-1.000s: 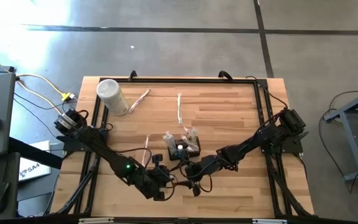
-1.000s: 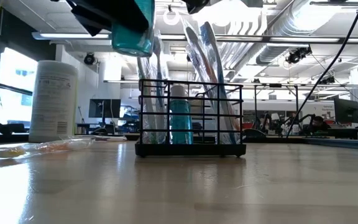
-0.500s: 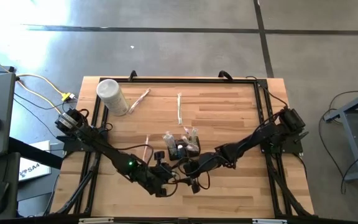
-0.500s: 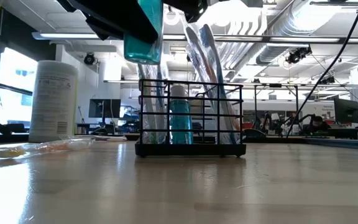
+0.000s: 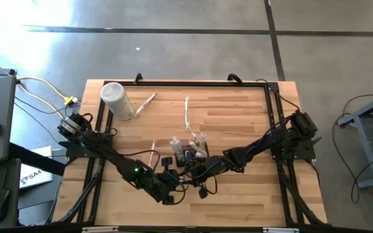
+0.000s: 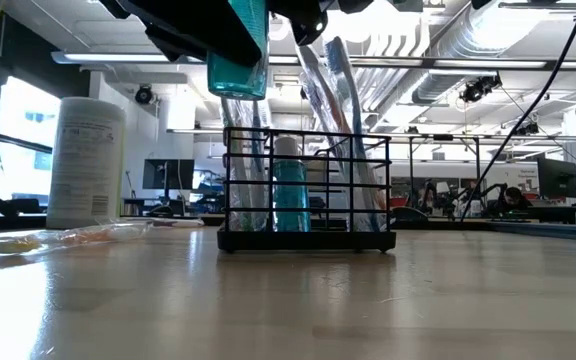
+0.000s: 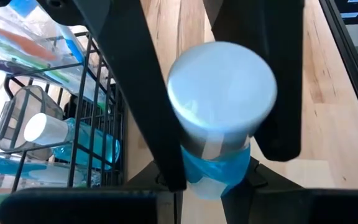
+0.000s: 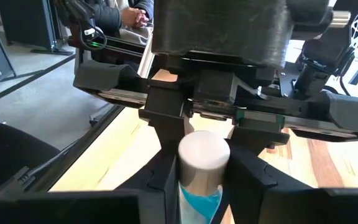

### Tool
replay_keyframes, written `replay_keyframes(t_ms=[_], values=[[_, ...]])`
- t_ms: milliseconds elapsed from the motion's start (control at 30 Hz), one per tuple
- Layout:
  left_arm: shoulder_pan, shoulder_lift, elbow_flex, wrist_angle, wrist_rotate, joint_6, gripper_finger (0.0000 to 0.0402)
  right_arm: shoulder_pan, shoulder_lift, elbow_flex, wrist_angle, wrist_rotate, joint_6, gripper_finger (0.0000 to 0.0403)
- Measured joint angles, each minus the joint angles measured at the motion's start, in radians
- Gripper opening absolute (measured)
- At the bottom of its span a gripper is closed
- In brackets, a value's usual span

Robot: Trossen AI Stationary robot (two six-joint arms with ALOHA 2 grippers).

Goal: Pick & Place toothbrushing station
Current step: Put the blue mouthwash into the black wire organizer

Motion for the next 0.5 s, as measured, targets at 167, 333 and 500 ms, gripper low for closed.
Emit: replay_keyframes(t_ms=[167,333,500], values=[[0.0,0.0,0.0,0.0,-0.016,0.0,0.0067,0.0,0.0,0.001,-0.004,0.0,-0.003,0.009],[0.0,0.0,0.0,0.031,-0.03,0.014,0.0167,0.001,0.0,0.001,-0.016,0.001,-0.008,0.009],[0.0,0.0,0.0,0.024,-0.06,0.014,0.0268,0.003,0.0,0.001,-0.036,0.012,-0.004,0.009]])
